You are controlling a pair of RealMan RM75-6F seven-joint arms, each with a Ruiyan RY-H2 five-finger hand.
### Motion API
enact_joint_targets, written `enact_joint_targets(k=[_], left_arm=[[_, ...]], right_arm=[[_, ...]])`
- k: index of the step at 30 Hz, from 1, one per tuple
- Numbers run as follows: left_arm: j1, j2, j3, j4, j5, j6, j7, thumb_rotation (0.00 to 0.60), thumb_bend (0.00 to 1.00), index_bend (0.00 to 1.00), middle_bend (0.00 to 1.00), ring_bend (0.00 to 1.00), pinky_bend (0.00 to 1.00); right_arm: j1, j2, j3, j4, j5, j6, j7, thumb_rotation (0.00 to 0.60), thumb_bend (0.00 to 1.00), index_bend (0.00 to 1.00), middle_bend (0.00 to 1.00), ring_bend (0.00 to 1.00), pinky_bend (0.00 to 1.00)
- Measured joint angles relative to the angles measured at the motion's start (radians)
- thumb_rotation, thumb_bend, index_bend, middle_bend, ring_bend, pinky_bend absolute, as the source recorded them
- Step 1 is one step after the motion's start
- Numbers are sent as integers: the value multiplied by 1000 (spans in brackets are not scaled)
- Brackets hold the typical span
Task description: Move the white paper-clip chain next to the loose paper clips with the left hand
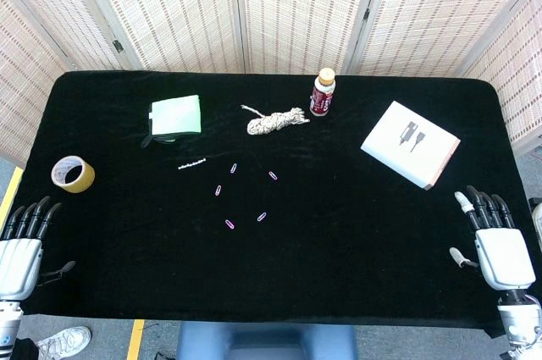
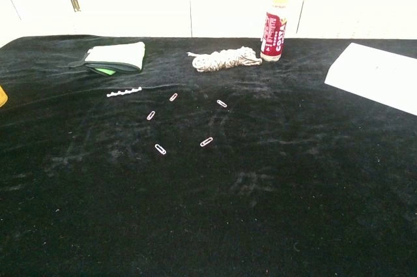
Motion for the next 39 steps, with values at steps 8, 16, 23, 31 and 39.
enact_joint_targets(k=[8, 16, 23, 31, 39], left_arm=[[-8, -11, 3, -5, 3, -12, 26, 600, 157, 0, 0, 0, 56], [-24, -35, -1, -20, 12, -22, 55, 600, 158, 0, 55, 39, 134], [-49, -117, -39, -31, 14, 3, 169, 600, 160, 182, 736, 822, 887], [-139, -257, -108, -28, -55, -77, 149, 600, 234, 389, 1000, 1000, 1000], [-277, -372, -204, 34, -221, -252, 151, 600, 328, 425, 1000, 1000, 1000]], right_arm=[[-12, 9, -11, -4, -34, 31, 14, 600, 222, 0, 0, 0, 0], [-39, 15, -44, 4, -119, 96, 43, 600, 221, 0, 0, 0, 0], [-59, 19, -69, 18, -210, 165, 73, 600, 221, 0, 0, 0, 0], [-72, 4, -83, 101, -316, 267, 162, 600, 221, 0, 0, 0, 0], [-61, 0, -87, 140, -346, 290, 232, 600, 221, 0, 0, 0, 0]])
